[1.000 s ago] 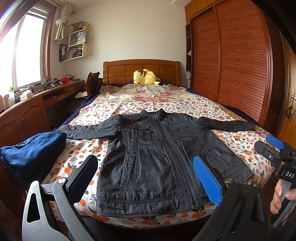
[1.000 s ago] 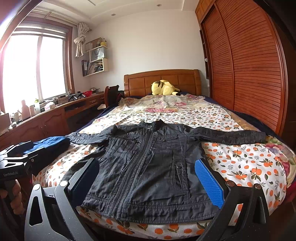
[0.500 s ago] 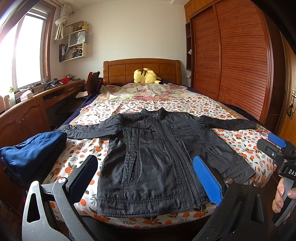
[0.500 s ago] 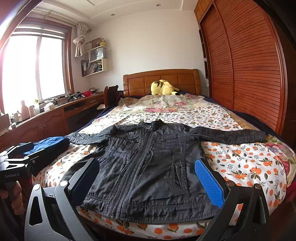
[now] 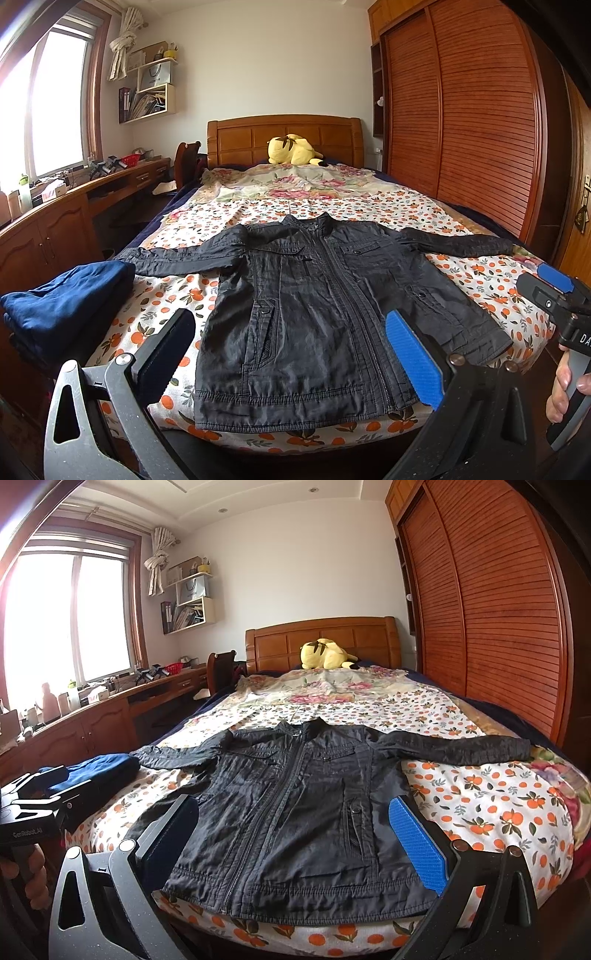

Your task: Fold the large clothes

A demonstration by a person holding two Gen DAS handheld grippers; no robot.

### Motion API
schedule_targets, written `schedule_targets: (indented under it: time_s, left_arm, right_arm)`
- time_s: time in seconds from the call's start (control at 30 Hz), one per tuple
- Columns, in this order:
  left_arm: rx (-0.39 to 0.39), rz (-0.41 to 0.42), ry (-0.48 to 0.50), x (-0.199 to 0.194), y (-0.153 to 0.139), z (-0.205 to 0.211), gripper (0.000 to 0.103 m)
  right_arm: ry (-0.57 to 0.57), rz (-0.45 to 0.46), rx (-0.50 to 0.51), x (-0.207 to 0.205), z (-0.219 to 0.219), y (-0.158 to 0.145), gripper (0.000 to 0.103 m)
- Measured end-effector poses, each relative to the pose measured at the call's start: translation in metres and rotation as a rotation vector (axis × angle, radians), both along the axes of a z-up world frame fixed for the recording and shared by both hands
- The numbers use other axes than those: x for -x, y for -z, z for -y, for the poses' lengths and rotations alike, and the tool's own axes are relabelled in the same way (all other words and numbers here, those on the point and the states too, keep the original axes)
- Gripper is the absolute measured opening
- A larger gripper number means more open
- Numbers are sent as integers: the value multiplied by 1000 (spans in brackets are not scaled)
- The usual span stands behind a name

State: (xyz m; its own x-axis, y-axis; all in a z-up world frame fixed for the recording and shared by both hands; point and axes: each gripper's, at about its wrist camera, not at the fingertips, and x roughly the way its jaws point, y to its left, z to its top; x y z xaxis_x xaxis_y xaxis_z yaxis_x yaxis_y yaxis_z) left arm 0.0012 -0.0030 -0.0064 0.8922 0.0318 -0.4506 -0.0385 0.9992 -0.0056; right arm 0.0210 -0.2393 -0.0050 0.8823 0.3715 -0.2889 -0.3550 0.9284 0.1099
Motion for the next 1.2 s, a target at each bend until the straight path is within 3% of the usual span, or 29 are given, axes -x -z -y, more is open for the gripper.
schedule_targets:
  time_s: [0.7,1.2]
  left_arm:
    - [-8,-10,-5,-5,5,-4,103]
    - [-18,-144,-39,-48,71,-37,103]
  right_arm:
    - [-5,-8,-3,-3,-1,2,103]
    - [-44,-73,54,-58,-21,30,103]
